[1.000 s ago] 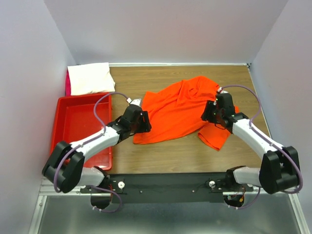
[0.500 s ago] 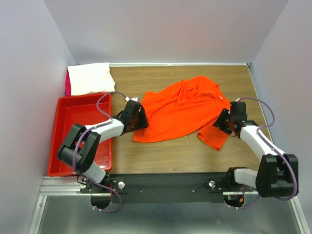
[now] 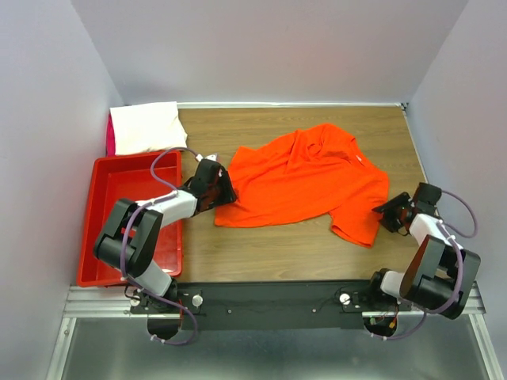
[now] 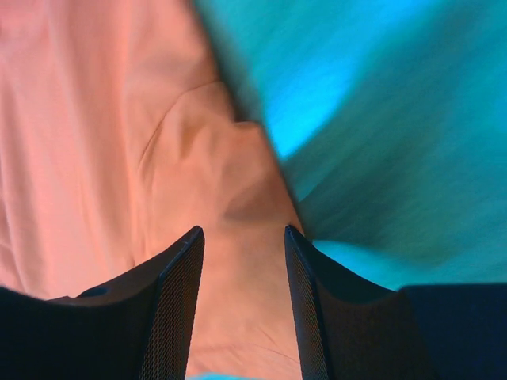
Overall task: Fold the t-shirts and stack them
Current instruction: Flatten the tshirt out
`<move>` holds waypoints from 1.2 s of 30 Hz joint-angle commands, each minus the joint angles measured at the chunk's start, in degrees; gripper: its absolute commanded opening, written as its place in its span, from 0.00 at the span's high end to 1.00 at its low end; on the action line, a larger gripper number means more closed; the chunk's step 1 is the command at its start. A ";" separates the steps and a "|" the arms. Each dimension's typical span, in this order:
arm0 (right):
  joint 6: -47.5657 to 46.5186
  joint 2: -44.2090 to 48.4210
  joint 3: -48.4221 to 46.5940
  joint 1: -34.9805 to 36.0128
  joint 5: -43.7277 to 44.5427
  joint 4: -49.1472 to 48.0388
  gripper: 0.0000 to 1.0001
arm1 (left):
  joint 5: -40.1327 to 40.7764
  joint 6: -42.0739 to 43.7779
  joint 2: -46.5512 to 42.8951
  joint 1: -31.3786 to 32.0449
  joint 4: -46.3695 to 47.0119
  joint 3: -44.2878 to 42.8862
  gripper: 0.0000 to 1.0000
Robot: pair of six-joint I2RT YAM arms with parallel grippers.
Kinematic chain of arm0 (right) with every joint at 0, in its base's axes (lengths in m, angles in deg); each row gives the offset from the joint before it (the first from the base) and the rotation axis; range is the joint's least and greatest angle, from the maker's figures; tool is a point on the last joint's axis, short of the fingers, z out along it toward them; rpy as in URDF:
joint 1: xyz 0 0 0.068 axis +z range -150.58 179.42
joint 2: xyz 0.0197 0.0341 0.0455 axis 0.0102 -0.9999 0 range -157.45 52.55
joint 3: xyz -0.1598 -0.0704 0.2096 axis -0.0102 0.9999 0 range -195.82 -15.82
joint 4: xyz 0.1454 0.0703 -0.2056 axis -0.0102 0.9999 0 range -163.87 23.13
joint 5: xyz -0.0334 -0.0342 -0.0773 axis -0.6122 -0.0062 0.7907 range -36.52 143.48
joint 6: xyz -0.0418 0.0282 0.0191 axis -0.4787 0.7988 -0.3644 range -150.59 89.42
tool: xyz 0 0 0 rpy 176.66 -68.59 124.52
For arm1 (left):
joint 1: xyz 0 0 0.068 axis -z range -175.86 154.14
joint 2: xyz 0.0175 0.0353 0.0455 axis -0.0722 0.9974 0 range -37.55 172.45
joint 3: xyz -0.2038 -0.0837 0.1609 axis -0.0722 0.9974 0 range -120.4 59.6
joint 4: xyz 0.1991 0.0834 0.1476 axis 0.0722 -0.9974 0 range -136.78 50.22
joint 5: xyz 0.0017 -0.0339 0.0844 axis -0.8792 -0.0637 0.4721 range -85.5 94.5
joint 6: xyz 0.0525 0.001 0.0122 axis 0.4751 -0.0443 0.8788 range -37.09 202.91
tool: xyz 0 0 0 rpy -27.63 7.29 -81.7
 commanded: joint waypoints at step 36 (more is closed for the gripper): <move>-10.96 18.92 -2.23 13.57 -2.23 8.16 0.45 | 19.44 -5.92 -15.65 6.73 -27.38 3.35 0.39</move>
